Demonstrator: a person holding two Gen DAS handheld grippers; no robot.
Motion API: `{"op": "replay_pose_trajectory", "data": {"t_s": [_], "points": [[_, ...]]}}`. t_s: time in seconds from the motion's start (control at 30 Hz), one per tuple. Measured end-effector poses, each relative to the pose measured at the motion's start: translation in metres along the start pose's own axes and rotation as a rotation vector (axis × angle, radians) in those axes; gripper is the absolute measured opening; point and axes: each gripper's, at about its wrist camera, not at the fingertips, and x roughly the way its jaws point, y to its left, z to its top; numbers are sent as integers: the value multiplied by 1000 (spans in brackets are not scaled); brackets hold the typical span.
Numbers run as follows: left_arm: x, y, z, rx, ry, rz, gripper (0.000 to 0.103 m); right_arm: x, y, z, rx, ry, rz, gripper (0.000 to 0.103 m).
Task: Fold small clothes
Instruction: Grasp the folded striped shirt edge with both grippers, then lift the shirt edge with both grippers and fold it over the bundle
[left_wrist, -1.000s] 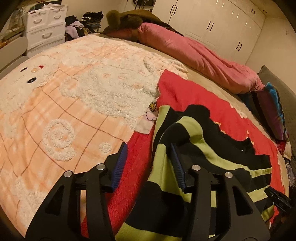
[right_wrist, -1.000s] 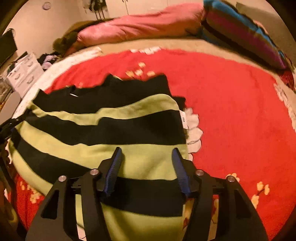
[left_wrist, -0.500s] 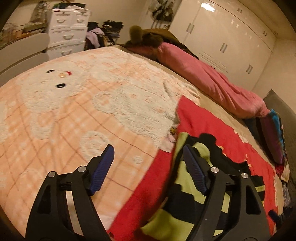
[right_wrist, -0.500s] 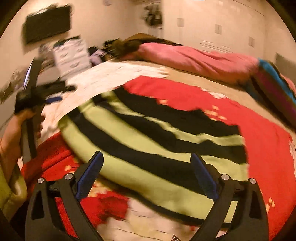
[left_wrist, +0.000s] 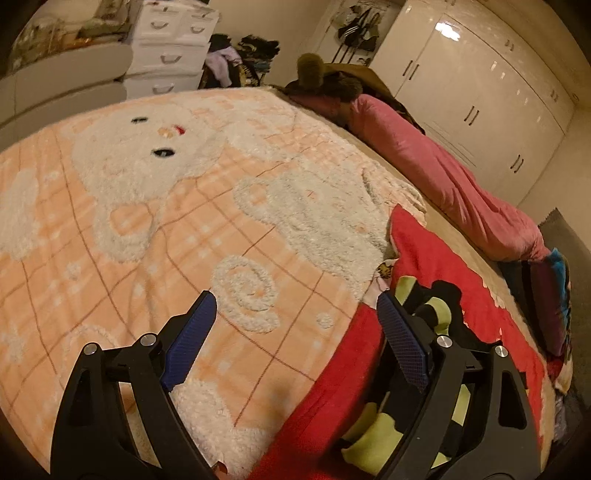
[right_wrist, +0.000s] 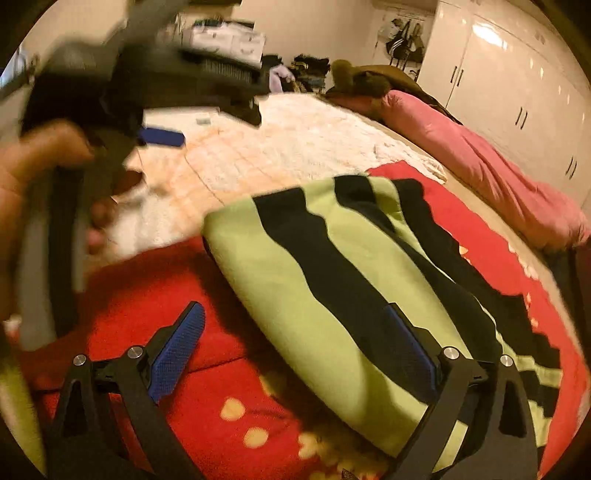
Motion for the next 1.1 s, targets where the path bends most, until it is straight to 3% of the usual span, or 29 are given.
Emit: {"op": "replay_pose_trajectory", "data": {"t_s": [0.07,0.1,0.13,0.17,0.2,0.23,0.47,0.53,0.63,0.77,0.9,0.93,0.97,1.1], "points": [[3,1,-2,-16,13,-15,81,16,-3,-3,-1,41,-34,92],[4,0,-3,-12,20,-19,81,20,-7,-5,12,43,-36,73],[6,-2,-4,-5,25,-22,81,20,-14,-8,47,23,-36,45],[8,-4,-5,2,35,-35,81,18,-22,-9,84,0,-24,33],[10,-6,-6,1,47,-56,81,10,-35,-10,153,-38,28,12],[12,-8,-8,-7,60,-87,81,5,-42,-10,184,-61,43,9],[19,-10,-12,-144,117,-317,81,-15,-58,-24,264,-130,118,8],[30,-10,-16,-206,176,-417,81,-16,-54,-26,253,-131,128,8],[46,-17,-23,-249,257,-502,81,-17,-52,-27,253,-124,134,8],[60,-32,-34,-227,333,-536,81,-16,-51,-28,253,-118,141,8],[64,-49,-35,-183,356,-551,80,-13,-50,-28,244,-115,136,8],[65,-51,-35,-175,359,-551,77,-12,-50,-28,242,-114,134,9],[68,-56,-36,-163,362,-543,68,-12,-49,-29,241,-114,132,9],[76,-62,-37,-146,374,-528,55,-9,-45,-30,231,-105,119,16]]}}
